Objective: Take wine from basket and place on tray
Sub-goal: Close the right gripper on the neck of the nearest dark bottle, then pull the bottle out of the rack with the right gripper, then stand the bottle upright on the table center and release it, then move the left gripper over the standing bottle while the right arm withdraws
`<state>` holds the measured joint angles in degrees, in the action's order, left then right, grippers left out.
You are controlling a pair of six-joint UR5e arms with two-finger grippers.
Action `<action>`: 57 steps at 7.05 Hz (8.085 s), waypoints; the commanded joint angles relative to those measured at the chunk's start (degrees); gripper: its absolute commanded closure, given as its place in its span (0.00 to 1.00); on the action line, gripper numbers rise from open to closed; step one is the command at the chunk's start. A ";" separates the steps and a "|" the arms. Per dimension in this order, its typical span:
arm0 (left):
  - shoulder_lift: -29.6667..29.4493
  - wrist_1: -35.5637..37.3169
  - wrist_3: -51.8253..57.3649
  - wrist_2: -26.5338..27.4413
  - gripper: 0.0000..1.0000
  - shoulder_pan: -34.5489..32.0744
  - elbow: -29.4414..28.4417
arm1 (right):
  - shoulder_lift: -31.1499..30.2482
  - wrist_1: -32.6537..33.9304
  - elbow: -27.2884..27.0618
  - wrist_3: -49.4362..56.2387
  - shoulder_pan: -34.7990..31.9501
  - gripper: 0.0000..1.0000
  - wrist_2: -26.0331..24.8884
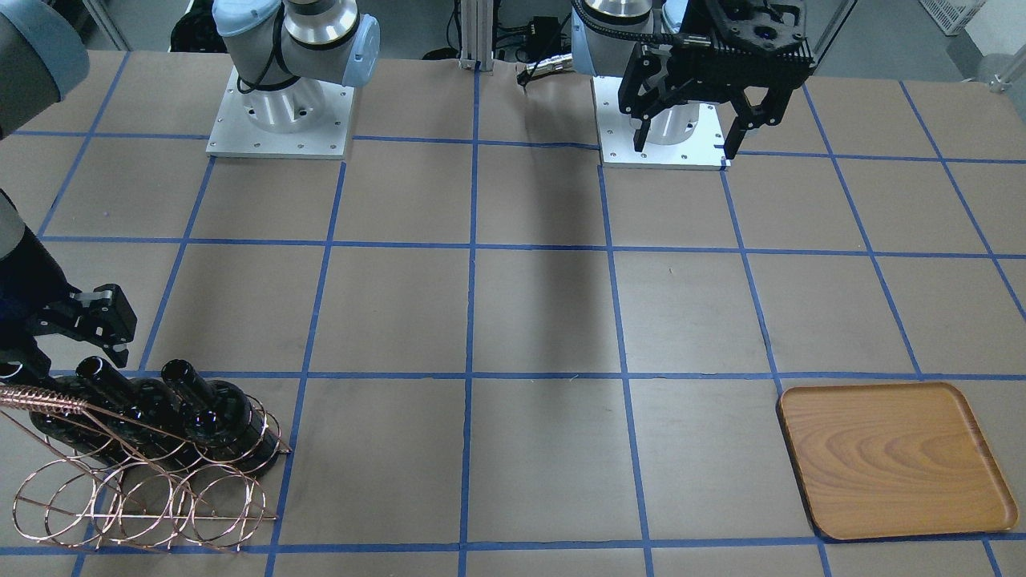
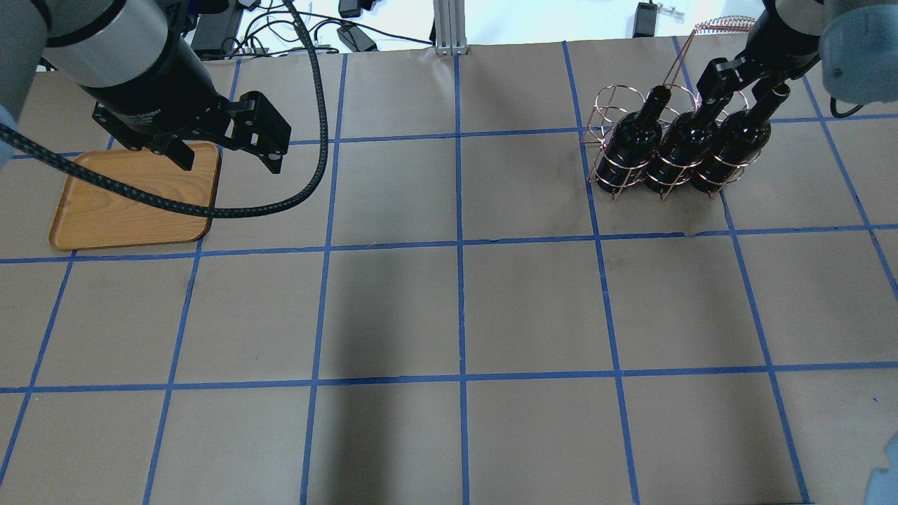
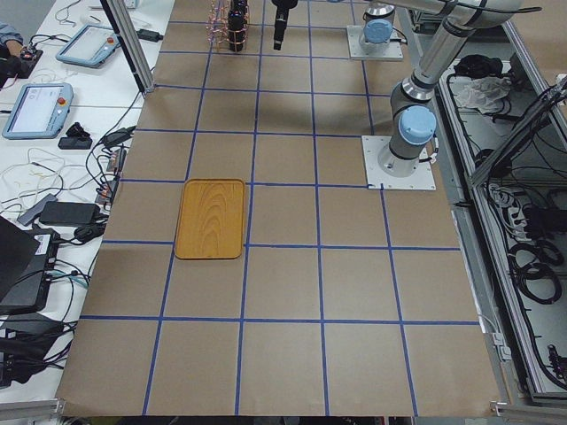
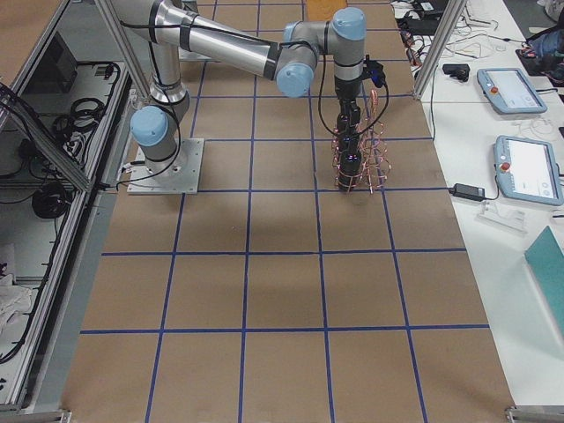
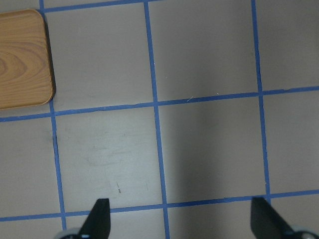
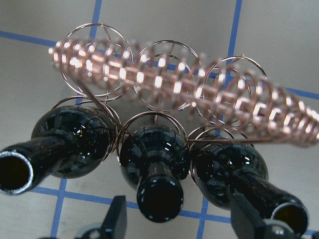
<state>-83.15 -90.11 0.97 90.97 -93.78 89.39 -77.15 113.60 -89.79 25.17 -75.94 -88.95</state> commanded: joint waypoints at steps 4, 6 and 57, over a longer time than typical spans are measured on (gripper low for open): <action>-0.08 0.02 0.17 0.26 0.00 -0.35 0.35 | 1.47 2.31 0.14 -2.14 -0.08 0.31 2.02; 0.18 0.02 0.44 0.44 0.00 -0.35 0.44 | 1.56 2.41 0.05 -2.31 0.00 0.44 2.02; 1.43 -3.26 -19.56 -0.80 0.00 -1.81 0.79 | -6.09 -12.71 6.21 -42.58 -20.93 0.00 -3.25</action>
<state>-80.01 -95.98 -13.52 89.79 -90.97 90.06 -82.92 100.96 -83.51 -19.61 -100.24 -92.06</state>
